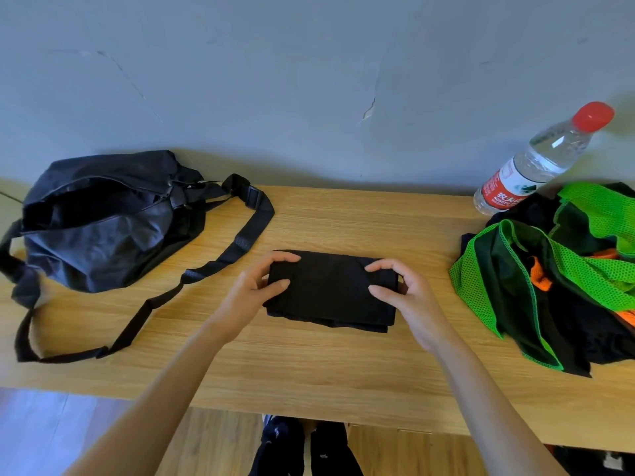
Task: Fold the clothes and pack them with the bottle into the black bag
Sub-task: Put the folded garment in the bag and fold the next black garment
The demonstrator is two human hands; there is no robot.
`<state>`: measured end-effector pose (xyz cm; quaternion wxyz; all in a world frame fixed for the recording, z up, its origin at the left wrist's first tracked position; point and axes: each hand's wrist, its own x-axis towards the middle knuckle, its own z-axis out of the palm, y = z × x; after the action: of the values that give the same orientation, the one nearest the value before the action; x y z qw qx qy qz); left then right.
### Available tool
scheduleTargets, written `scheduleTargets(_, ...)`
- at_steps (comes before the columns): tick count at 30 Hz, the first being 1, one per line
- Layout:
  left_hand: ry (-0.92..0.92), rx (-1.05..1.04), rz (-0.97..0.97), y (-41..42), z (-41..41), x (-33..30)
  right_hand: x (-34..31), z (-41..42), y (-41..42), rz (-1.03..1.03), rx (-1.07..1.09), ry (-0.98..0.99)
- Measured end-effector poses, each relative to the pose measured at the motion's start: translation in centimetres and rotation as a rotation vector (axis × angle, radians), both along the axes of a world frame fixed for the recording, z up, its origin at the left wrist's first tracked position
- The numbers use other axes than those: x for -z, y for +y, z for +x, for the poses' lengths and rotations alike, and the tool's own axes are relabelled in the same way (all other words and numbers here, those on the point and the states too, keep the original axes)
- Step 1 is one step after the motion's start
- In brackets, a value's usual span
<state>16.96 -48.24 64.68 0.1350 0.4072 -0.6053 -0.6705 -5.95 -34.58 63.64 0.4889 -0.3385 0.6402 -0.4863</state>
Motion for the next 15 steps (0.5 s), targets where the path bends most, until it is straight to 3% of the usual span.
scheduleTargets(15,0.05,-0.041,-0.054,-8.4,9.1,-4.6,-4.9,7.2,-9.7,-0.017,-0.128,0.144)
